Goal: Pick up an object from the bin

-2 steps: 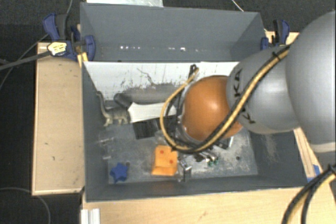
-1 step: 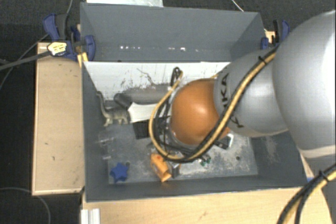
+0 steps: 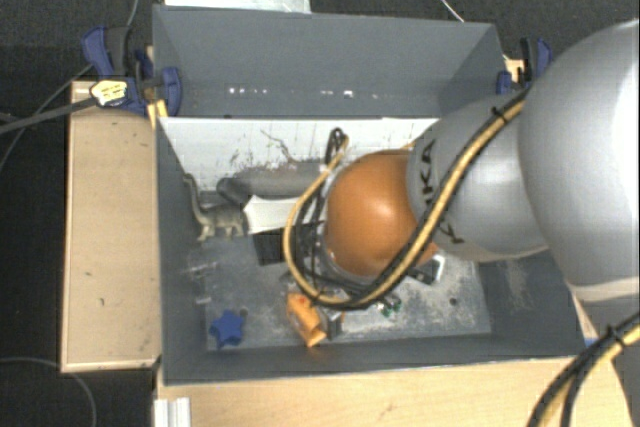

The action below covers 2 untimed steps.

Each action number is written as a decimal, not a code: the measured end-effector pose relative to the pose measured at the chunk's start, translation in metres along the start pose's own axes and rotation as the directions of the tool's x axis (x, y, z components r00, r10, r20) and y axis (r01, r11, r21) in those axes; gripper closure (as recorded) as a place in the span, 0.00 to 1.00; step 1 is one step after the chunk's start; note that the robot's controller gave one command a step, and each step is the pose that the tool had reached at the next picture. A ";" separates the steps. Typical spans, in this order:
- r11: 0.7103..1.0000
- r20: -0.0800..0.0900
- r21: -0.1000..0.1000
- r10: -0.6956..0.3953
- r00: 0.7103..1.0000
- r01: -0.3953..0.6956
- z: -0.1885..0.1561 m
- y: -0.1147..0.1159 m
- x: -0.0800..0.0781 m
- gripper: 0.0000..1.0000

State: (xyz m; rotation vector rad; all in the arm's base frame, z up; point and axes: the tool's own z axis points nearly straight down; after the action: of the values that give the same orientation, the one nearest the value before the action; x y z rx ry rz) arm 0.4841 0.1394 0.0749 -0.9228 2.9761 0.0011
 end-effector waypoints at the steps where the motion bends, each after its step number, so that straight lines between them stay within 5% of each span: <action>1: 1.000 0.000 0.000 0.003 1.000 -0.003 0.000 0.000 0.000 1.00; 2: 1.000 0.000 0.000 0.006 1.000 -0.006 0.000 0.000 0.000 1.00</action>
Offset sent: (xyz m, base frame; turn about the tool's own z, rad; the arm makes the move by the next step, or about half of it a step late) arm 0.0000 0.0000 0.0000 0.0000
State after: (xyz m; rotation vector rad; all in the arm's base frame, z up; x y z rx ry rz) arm 0.4841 0.1394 0.0749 -0.9139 2.9794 0.0014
